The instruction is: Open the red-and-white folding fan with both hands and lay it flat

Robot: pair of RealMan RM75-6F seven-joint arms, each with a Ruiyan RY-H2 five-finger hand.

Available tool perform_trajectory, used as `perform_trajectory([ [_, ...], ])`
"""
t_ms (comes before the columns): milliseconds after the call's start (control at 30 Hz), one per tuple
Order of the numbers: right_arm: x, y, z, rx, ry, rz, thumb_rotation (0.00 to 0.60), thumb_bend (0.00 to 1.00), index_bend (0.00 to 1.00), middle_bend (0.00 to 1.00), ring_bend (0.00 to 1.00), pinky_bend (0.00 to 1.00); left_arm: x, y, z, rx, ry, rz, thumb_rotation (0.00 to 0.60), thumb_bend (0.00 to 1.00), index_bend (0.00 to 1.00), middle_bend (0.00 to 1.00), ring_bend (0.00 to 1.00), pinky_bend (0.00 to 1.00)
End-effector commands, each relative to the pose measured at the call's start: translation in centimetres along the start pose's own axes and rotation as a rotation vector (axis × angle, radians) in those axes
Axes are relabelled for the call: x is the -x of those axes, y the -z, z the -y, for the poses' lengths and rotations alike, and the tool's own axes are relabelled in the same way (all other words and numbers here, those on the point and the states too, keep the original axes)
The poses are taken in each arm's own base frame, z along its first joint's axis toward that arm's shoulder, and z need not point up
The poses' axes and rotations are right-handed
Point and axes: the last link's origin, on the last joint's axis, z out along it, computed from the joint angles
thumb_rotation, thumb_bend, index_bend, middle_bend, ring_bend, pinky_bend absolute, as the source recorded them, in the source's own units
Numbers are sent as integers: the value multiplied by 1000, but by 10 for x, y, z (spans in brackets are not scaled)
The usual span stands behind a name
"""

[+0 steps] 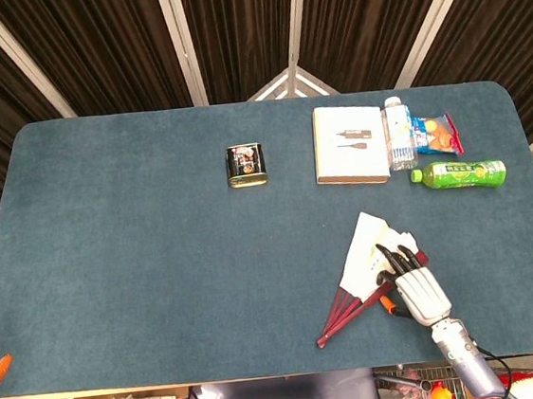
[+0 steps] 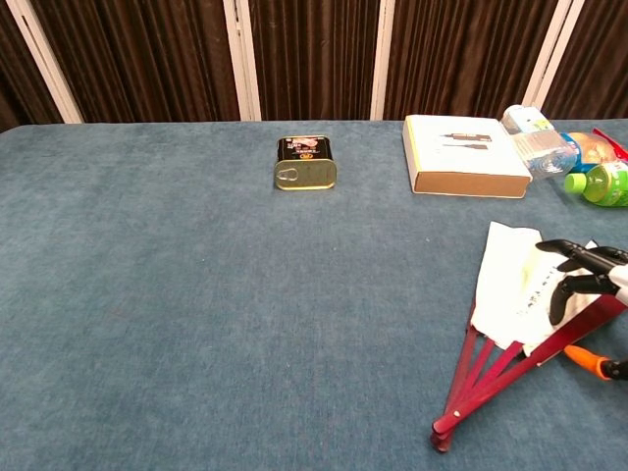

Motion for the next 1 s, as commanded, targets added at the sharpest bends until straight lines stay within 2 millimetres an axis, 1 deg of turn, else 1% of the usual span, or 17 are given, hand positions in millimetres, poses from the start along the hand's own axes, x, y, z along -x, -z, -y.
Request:
perform_trajectory([
  [33, 3, 0, -1, 5, 3, 10, 600, 366, 490, 73, 178, 101, 0, 0, 0, 0, -2, 0, 600, 125, 52, 0, 0, 0],
  [200, 7, 0, -4, 11, 14, 32, 600, 367, 491, 73, 178, 101, 0, 1, -1, 4, -5, -3, 600, 124, 52, 0, 0, 0],
  [333, 6, -3, -3, 5, -3, 23, 600, 366, 497, 73, 178, 101, 0, 2, -2, 9, -6, -5, 600, 124, 52, 0, 0, 0],
  [667, -1, -11, 2, -4, -50, -13, 600, 399, 616, 102, 194, 122, 0, 3, -2, 15, -4, -7, 600, 125, 53, 0, 0, 0],
  [833, 0, -12, 0, -5, -45, 3, 600, 406, 666, 109, 202, 128, -1, 3, -2, 14, -3, -10, 600, 125, 54, 0, 0, 0],
  [1000, 1, -12, -2, -3, -52, 9, 600, 407, 737, 117, 214, 135, -1, 3, -1, 14, -4, -11, 600, 125, 54, 0, 0, 0],
])
